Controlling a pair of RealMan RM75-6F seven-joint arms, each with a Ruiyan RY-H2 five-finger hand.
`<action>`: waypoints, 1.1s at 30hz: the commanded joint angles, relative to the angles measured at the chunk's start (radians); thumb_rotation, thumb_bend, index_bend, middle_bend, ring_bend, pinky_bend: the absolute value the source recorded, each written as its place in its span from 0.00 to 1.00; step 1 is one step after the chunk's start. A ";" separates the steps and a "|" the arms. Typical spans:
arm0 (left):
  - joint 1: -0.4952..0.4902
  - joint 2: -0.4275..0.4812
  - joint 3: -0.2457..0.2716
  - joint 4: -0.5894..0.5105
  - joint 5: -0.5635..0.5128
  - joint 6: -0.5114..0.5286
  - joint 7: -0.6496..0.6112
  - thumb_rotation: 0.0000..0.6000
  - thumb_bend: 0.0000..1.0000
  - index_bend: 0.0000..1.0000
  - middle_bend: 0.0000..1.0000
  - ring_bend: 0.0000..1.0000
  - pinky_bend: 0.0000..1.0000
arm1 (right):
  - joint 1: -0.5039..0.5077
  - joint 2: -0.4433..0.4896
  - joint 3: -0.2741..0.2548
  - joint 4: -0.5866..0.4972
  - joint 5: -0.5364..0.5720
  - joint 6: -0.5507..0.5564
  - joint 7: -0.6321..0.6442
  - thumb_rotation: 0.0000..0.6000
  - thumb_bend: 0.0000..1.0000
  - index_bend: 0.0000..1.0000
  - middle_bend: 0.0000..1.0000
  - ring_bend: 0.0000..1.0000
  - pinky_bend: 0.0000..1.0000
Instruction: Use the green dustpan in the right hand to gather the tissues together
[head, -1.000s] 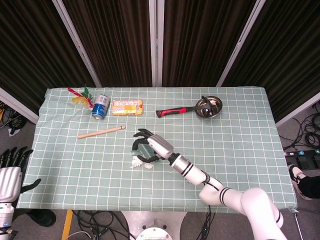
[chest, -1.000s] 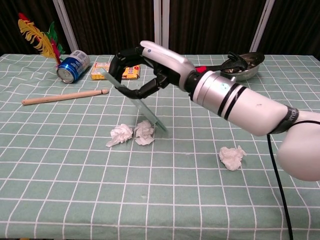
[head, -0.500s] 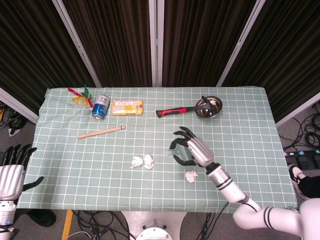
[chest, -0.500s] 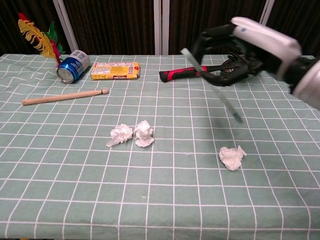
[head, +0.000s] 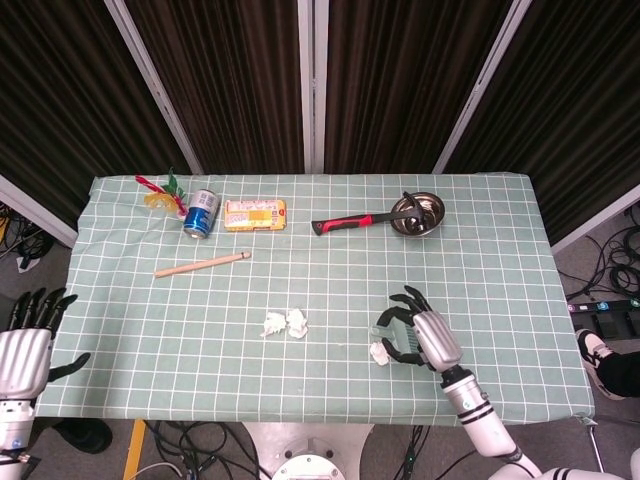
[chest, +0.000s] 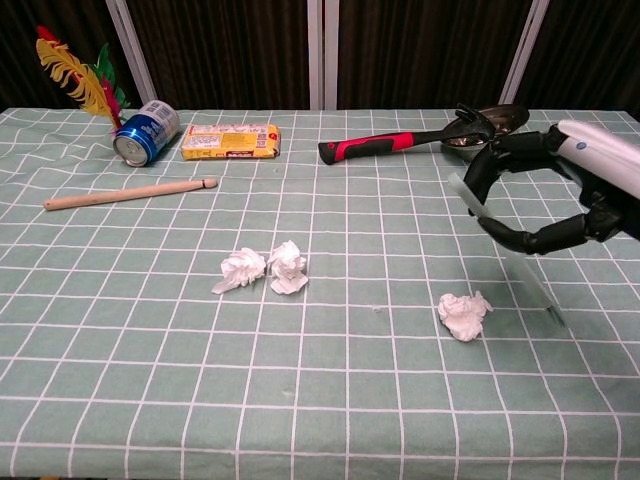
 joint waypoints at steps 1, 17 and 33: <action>0.001 0.000 0.000 0.002 -0.001 0.002 -0.003 1.00 0.00 0.16 0.10 0.04 0.06 | -0.019 -0.087 0.013 0.050 -0.019 0.016 -0.040 1.00 0.45 0.56 0.56 0.18 0.00; 0.004 -0.005 0.001 0.014 0.000 0.007 -0.019 1.00 0.00 0.16 0.10 0.04 0.06 | 0.041 -0.404 0.159 0.288 0.005 -0.036 -0.153 1.00 0.45 0.56 0.56 0.18 0.00; 0.007 0.000 0.004 0.010 -0.009 0.002 -0.014 1.00 0.00 0.16 0.10 0.04 0.06 | 0.265 -0.626 0.337 0.615 0.030 -0.177 -0.050 1.00 0.44 0.56 0.56 0.20 0.00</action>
